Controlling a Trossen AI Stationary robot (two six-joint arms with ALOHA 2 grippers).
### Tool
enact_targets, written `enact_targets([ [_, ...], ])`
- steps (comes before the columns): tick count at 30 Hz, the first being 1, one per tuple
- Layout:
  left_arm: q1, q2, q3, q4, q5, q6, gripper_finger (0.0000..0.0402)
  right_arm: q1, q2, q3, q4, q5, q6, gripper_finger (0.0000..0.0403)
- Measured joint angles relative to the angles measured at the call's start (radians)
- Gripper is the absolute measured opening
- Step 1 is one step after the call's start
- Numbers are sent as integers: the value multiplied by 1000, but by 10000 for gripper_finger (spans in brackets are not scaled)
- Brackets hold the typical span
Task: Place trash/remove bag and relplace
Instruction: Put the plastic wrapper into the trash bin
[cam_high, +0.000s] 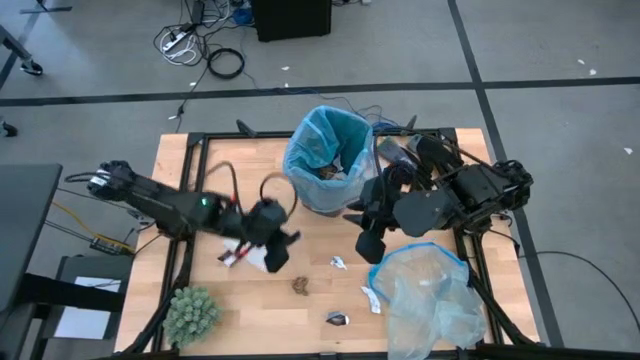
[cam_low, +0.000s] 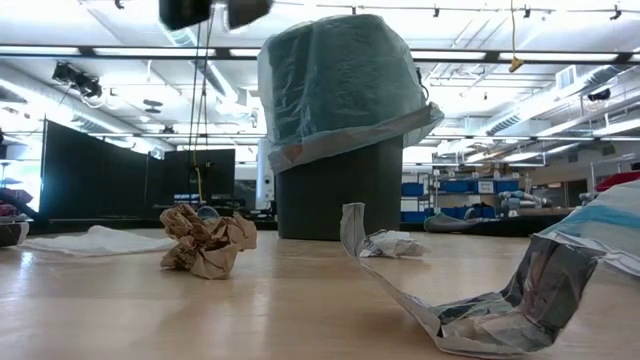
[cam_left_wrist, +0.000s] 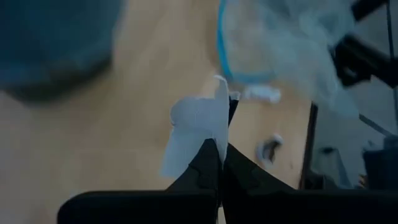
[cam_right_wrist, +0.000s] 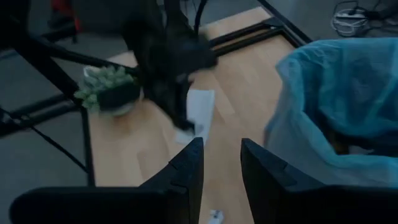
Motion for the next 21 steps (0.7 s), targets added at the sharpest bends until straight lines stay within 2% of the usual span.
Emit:
enact_targets([
  [5,129,-1,135,-19,28,186,5,-5,-7,0,-100,16,-1,93],
  [10,271,5,209,-19,72,299,5,-5,-8,0,-175,17,-11,92],
  [21,494,73,231,76,193,327,5,-59,-65,0,-253,45,-142,91],
])
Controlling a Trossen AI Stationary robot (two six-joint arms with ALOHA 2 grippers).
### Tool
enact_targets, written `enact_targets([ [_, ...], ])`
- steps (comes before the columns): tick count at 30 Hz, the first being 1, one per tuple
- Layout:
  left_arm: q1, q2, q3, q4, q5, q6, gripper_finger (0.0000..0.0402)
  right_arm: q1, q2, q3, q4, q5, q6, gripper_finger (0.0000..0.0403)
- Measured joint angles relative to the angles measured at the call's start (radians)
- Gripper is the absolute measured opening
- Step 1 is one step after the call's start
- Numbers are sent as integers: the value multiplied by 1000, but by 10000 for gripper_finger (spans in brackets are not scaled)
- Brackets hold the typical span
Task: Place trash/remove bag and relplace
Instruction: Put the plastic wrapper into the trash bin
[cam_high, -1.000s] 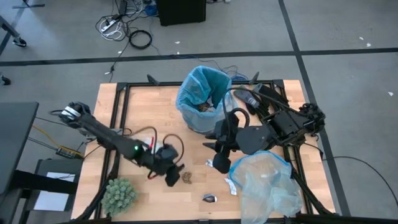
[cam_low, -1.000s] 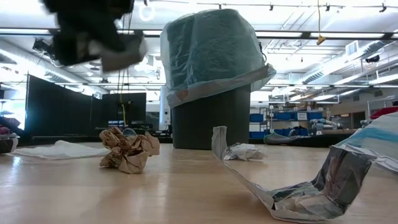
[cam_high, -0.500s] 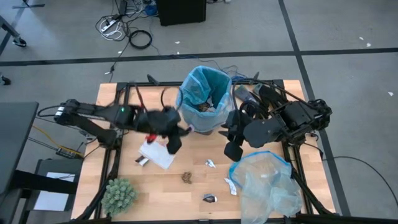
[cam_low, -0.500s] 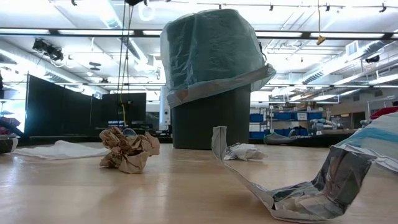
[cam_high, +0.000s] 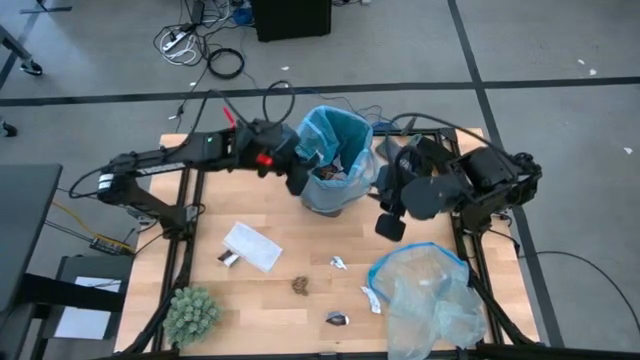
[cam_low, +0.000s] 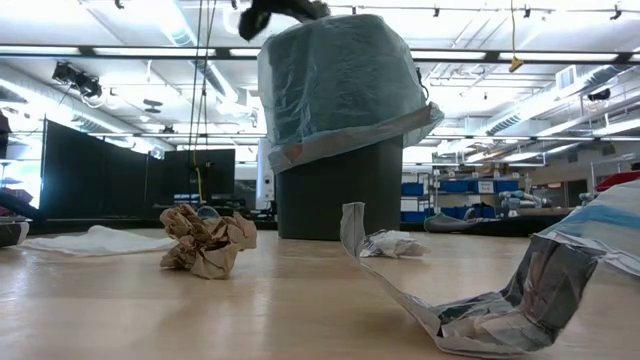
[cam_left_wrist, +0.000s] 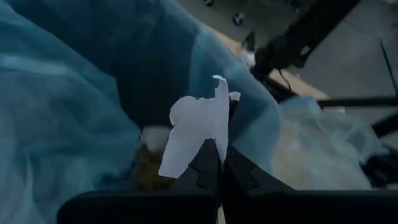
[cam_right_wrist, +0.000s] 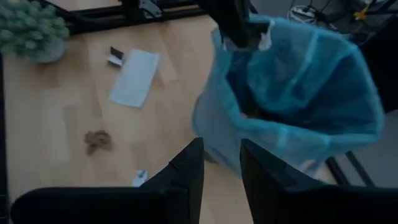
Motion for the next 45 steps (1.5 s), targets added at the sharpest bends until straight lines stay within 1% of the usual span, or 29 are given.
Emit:
enact_targets([
  [6,59,58,0,100,24,-23,7,-69,-25,0,-12,-8,-100,91],
  [10,75,75,0,100,23,-27,23,-115,-36,0,-34,-16,-137,90],
  [14,79,77,0,99,20,-25,70,-158,-38,-4,-53,-24,-175,89],
  [19,80,77,0,100,19,-19,161,-229,-38,-33,-50,-82,-250,88],
  [22,80,77,0,100,17,-19,207,-271,-37,-50,-42,-129,-292,87],
  [25,80,77,0,118,24,-34,236,-308,-37,-61,-8,-185,-336,87],
  [27,81,68,1,121,58,-53,244,-327,-36,-61,32,-237,-348,86],
  [29,81,55,29,59,99,-34,245,-339,-37,-61,87,-311,-349,85],
  [31,80,38,79,-51,110,11,242,-341,-34,-61,146,-374,-349,83],
  [34,80,20,161,-258,92,71,232,-339,-31,-65,218,-390,-349,82],
  [37,76,-4,233,-443,50,111,223,-340,-33,-96,297,-388,-338,82],
  [39,66,-30,272,-553,17,112,218,-340,-30,-111,318,-388,-322,82],
  [40,64,-51,283,-604,-18,110,216,-340,-30,-120,332,-388,-311,82],
  [45,52,-144,286,-830,-163,15,214,-340,-31,-178,413,-386,-260,77],
])
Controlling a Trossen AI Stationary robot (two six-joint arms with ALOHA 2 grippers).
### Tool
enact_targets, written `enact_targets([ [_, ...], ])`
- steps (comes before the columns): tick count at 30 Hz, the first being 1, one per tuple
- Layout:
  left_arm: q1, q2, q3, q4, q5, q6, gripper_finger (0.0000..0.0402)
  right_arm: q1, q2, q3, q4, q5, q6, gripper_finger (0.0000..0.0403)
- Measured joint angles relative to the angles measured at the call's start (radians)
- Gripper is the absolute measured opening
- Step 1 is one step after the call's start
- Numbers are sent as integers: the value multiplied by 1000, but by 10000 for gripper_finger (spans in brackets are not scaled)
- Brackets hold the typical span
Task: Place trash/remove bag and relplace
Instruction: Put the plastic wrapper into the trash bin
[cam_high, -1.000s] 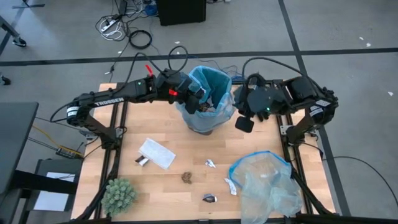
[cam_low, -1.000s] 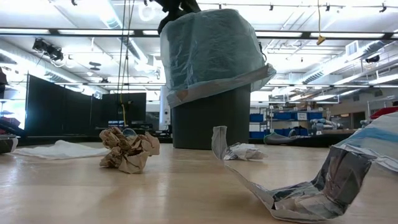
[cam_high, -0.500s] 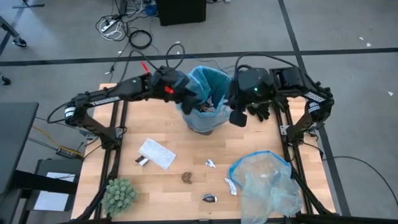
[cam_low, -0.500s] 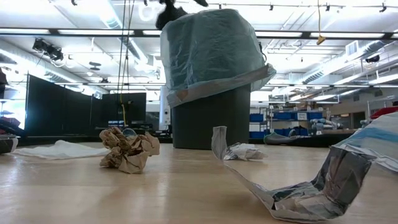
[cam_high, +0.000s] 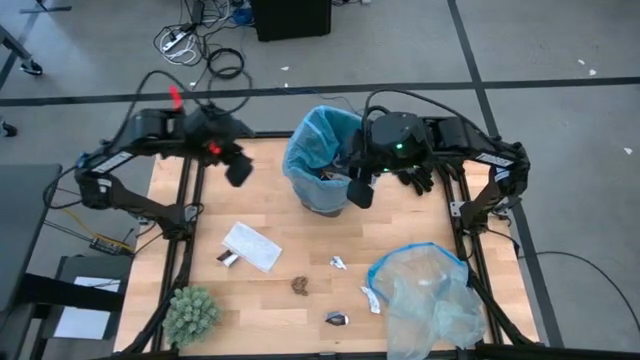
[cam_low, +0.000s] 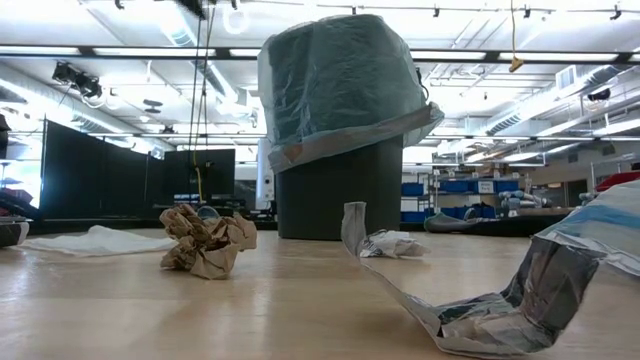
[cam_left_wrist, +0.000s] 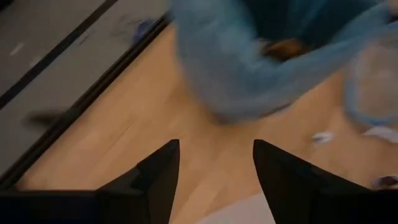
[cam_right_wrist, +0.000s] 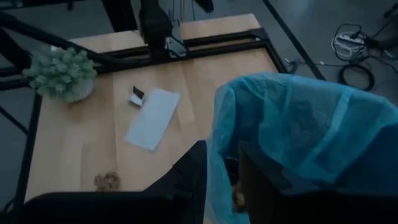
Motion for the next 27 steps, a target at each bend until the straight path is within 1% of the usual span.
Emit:
enact_targets([
  [4,-19,-80,-27,-99,-35,-95,214,0,1,-46,100,3,17,75],
  [7,-47,-147,-93,-112,-39,-163,214,0,0,-84,178,3,13,75],
  [10,-80,-224,-203,-107,-41,-271,214,0,1,-93,209,3,5,75],
  [13,-124,-305,-351,-96,-34,-398,214,0,0,-92,230,3,-10,75],
  [16,-176,-374,-519,-59,15,-498,214,0,0,-93,255,3,-30,75],
  [20,-247,-425,-716,75,109,-586,214,-8,0,-93,302,2,-63,75],
  [23,-304,-422,-823,151,169,-621,214,-15,0,-93,318,2,-73,75],
  [27,-388,-384,-920,177,244,-650,214,-20,0,-93,321,2,-73,75],
])
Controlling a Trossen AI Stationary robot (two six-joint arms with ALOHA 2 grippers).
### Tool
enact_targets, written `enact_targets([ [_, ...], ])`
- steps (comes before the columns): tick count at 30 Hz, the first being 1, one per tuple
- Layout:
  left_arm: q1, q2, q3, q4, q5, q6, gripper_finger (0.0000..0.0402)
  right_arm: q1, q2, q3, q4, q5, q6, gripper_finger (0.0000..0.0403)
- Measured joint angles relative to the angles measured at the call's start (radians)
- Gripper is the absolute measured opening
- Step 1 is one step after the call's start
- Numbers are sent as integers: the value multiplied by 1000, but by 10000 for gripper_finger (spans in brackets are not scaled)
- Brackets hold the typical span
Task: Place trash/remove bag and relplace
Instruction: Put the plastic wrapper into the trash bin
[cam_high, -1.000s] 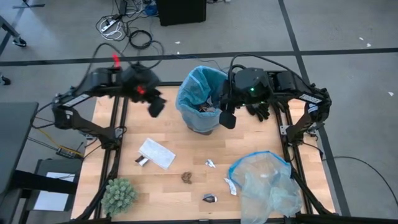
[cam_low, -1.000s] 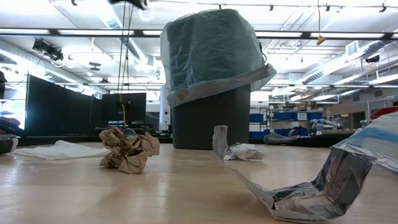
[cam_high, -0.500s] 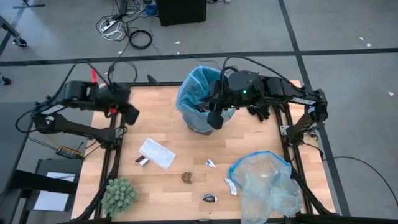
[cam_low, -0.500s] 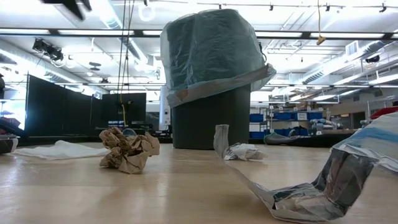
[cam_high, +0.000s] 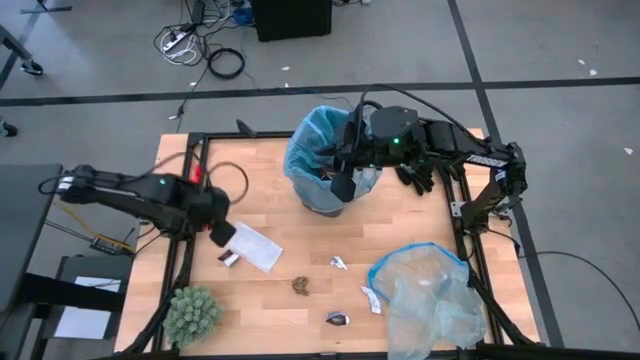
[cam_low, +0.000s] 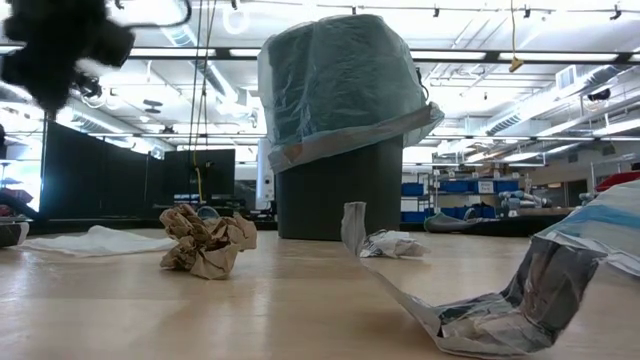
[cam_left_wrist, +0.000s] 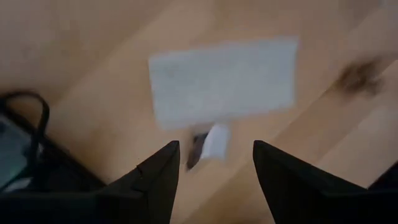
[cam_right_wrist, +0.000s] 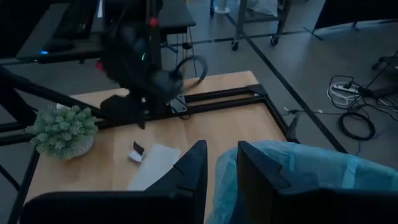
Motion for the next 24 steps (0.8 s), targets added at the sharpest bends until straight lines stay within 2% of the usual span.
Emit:
enact_targets([
  [5,-102,37,-86,19,37,-51,214,0,0,0,-1,-11,0,75],
  [9,-147,43,-160,130,15,-90,214,0,0,0,0,-12,0,75],
  [17,-169,45,-357,356,32,-172,214,7,0,0,2,-12,11,75],
  [24,-169,45,-445,467,105,-204,214,12,0,0,8,-12,12,74],
])
